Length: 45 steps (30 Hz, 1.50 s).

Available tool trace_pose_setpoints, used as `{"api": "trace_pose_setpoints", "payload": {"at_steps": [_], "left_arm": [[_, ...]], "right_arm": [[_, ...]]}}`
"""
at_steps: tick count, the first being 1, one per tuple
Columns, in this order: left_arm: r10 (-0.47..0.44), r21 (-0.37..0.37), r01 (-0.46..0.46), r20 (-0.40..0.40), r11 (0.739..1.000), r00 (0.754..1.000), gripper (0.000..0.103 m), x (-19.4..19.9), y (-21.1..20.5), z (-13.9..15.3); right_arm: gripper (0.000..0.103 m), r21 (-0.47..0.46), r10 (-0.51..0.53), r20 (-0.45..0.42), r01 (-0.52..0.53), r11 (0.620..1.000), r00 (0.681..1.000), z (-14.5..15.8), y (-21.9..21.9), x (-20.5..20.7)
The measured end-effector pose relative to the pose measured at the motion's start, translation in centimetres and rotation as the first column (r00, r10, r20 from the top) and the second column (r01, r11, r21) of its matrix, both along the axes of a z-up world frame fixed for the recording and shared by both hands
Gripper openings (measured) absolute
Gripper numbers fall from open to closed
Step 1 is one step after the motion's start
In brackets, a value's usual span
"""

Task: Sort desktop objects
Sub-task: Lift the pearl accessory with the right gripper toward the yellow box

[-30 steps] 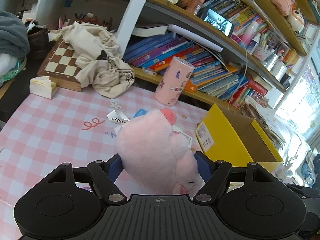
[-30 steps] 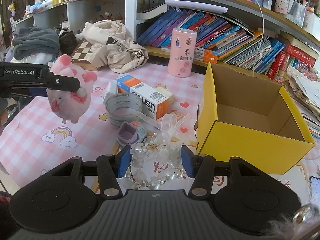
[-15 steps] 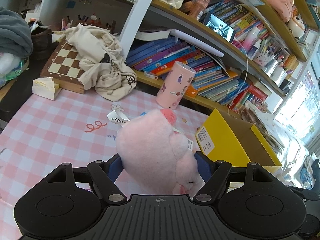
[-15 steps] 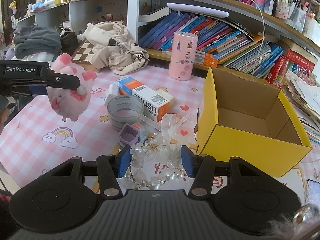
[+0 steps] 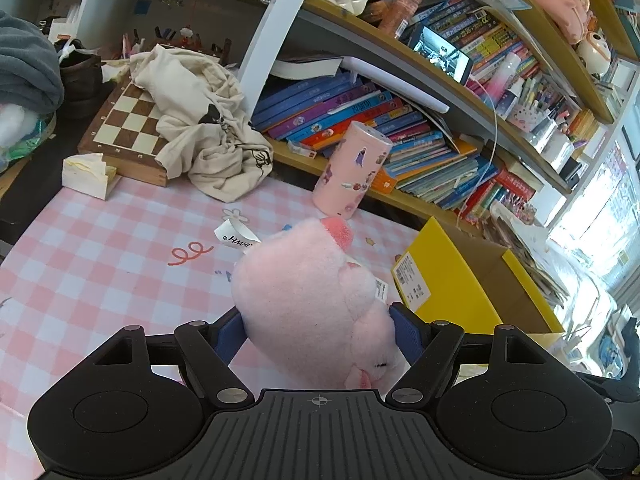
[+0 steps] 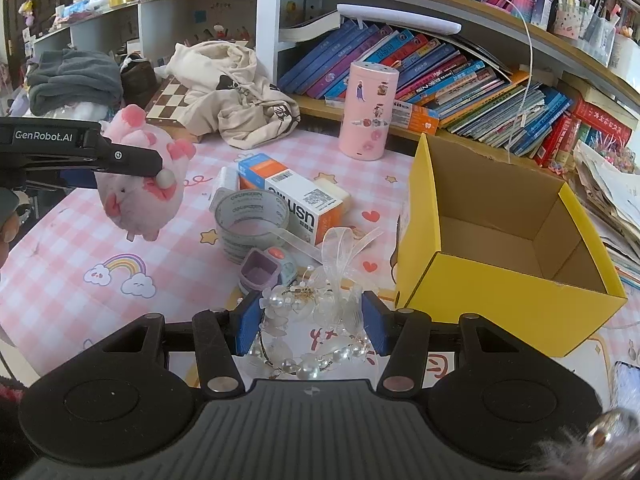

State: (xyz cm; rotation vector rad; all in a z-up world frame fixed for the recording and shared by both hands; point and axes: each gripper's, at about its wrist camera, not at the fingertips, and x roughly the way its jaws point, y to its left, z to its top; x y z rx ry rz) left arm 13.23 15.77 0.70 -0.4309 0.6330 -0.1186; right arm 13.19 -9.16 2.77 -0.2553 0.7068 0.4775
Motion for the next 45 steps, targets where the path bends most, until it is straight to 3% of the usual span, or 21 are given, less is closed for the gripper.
{"api": "trace_pose_setpoints", "payload": {"at_steps": [25,45], "left_arm": [[-0.054,-0.014,0.054,0.000,0.998,0.999,0.076,0.8,-1.2,-0.1],[-0.114,0.009,0.113,0.031,0.994,0.993,0.076,1.7,-5.0,1.0]], "right_arm": [[0.050,-0.014,-0.037,0.014,0.037,0.999,0.999,0.3,-0.8,-0.4],[0.050,0.024,-0.112,0.074,0.110,0.994,0.991,2.2,-4.8,0.1]]}}
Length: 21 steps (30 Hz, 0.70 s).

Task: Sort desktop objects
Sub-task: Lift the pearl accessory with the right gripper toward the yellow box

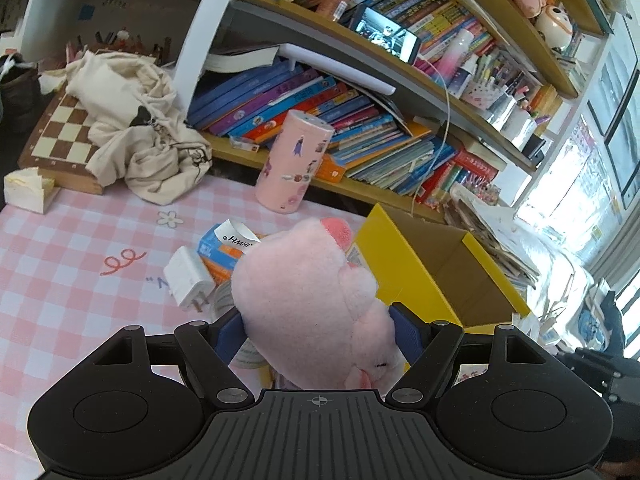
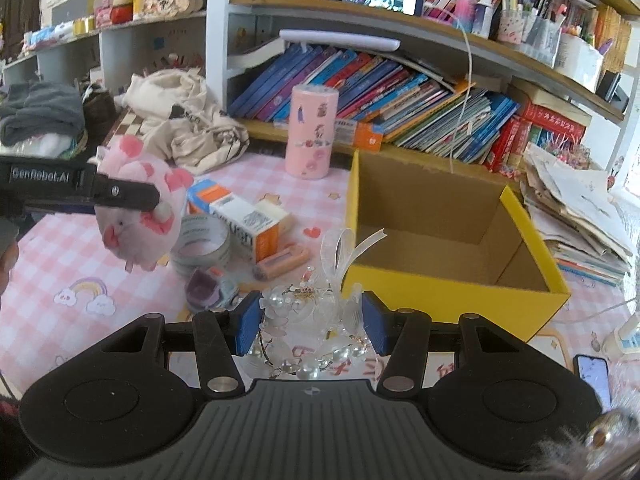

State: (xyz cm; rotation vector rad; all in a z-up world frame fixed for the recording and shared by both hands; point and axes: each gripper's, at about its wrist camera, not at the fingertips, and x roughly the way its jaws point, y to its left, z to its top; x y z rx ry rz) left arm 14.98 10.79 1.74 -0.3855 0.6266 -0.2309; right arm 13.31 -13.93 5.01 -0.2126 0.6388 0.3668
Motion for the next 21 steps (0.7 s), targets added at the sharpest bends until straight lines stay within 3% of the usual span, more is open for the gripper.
{"api": "trace_pose_setpoints", "payload": {"at_steps": [21], "left_arm": [[0.046,0.057,-0.048,0.032,0.997,0.998,0.076,2.4,-7.4,2.3]], "right_arm": [[0.050,0.056,0.045,0.059,-0.048,0.997,0.997,2.2,-7.9,6.5]]}}
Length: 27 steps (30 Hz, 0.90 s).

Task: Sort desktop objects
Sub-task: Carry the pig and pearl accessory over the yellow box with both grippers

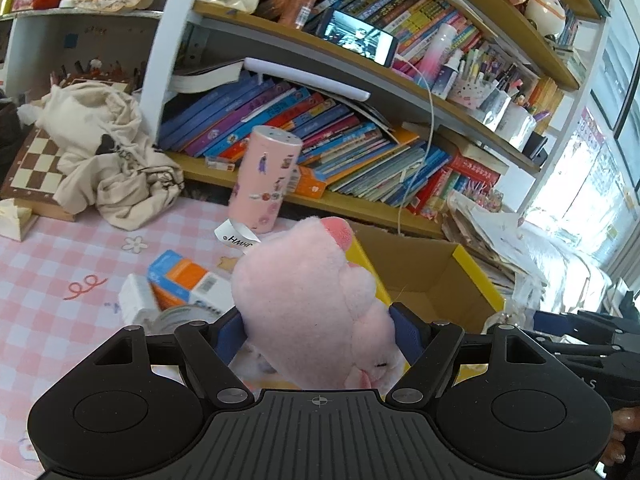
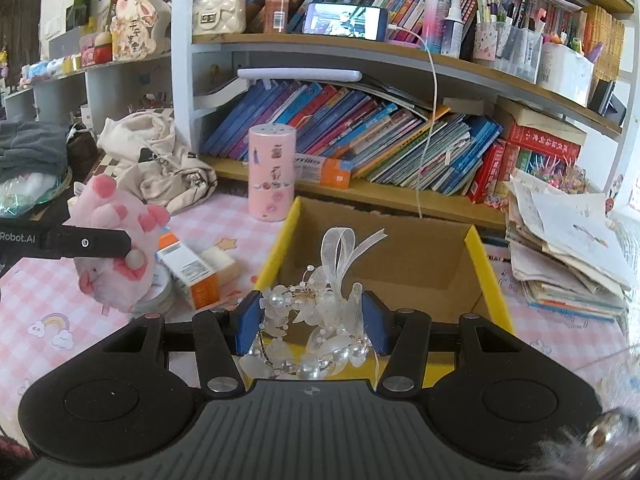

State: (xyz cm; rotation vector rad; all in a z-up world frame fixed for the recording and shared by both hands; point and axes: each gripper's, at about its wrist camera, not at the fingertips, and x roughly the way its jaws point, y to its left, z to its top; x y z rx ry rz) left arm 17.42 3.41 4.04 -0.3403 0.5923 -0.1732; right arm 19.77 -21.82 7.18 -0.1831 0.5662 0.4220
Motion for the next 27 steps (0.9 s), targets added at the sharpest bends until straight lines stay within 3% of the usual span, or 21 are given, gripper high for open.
{"api": "trace_pose_setpoints", "payload": {"at_steps": [11,27], "left_arm": [[-0.001,0.033,-0.001,0.043,0.999,0.999,0.076,2.4,-6.3,1.3],[-0.038,0.121,0.036,0.016,0.992,0.999,0.077,6.1,-12.7,1.0]], "right_arm": [[0.050,-0.004,0.089,0.047,-0.089,0.996,0.995,1.1,-4.3,4.6],[0.051,-0.027,0.178,0.009,-0.177,0.984,0.984,-0.9,-8.8,9.7]]}}
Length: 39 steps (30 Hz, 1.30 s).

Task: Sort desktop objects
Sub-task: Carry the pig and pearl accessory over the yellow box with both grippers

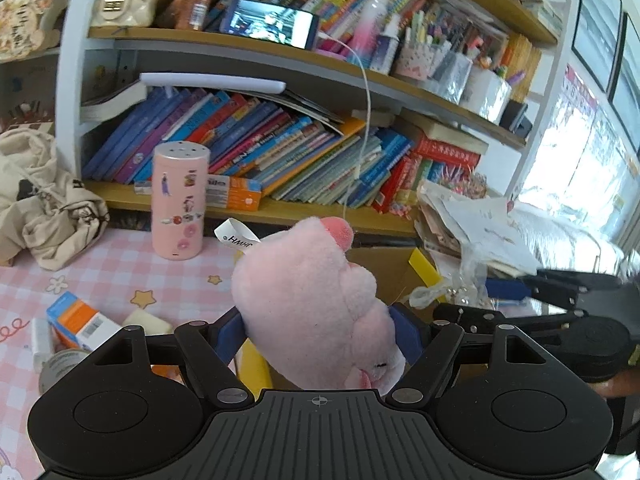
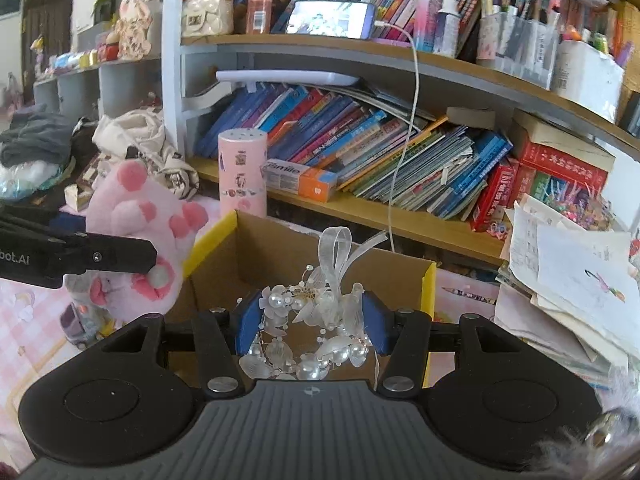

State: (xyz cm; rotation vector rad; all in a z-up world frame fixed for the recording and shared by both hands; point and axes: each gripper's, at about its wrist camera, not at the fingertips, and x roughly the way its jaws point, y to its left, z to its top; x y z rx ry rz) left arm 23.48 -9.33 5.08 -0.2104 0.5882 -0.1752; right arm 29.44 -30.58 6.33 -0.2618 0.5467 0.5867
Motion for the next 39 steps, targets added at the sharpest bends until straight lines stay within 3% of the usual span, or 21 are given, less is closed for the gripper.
{"api": "trace_pose_setpoints", "payload": {"at_steps": [6,15,23,31,35,39], "left_arm": [[-0.066,0.092,0.069,-0.037,0.993,0.997,0.077,2.0,-1.9,-0.5],[-0.144,0.208,0.158,-0.084,0.965,0.986,0.077,5.2,-3.4,-0.9],[-0.237,0.323,0.288,-0.188,0.901,0.953,0.077,8.2,-5.0,-2.7],[-0.331,0.394,0.438,-0.313,0.808,0.890,0.078,10.6,-6.9,-5.0],[-0.333,0.399,0.468,-0.363,0.788,0.870,0.078,11.5,-7.2,-6.1],[-0.337,0.394,0.490,-0.396,0.778,0.854,0.078,11.9,-7.4,-7.0]], "right_arm": [[0.052,-0.113,0.117,0.024,-0.114,0.987,0.993,-0.5,0.3,2.3],[0.052,-0.259,0.282,0.054,-0.259,0.931,0.958,-1.1,1.4,5.6],[0.052,-0.417,0.440,-0.006,-0.402,0.815,0.898,-2.8,2.9,8.5],[0.053,-0.545,0.562,-0.170,-0.552,0.631,0.810,-6.0,4.9,10.1],[0.053,-0.563,0.567,-0.229,-0.583,0.586,0.791,-7.5,5.5,11.1],[0.053,-0.566,0.564,-0.257,-0.595,0.571,0.785,-8.4,5.8,12.1]]}}
